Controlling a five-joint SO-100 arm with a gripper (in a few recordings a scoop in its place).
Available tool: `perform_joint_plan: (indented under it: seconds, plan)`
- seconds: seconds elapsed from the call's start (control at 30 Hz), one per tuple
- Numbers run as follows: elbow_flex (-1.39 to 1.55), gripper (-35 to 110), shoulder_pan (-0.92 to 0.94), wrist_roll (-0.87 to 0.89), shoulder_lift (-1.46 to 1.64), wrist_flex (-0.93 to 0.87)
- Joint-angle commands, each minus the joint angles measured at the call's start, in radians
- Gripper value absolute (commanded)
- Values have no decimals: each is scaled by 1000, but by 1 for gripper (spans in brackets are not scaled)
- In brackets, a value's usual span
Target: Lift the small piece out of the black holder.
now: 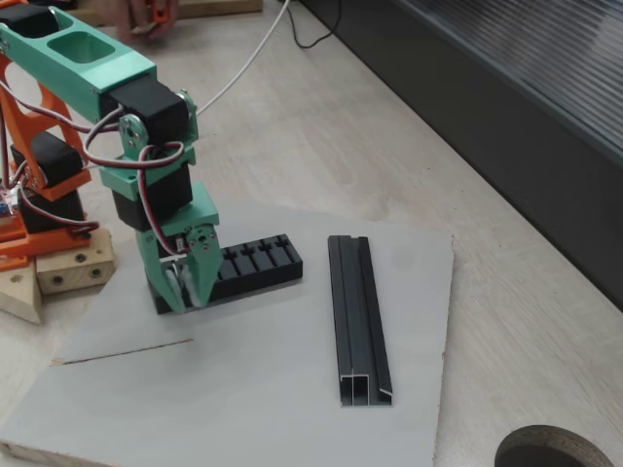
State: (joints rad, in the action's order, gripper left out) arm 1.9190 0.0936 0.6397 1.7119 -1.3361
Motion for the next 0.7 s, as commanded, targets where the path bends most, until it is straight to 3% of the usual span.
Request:
perform_joint_plan:
  seconds: [0.0,0.67]
  plan:
    - [-31,3,8,-3,28,-18]
    - [-34,3,15,-3,138,-15]
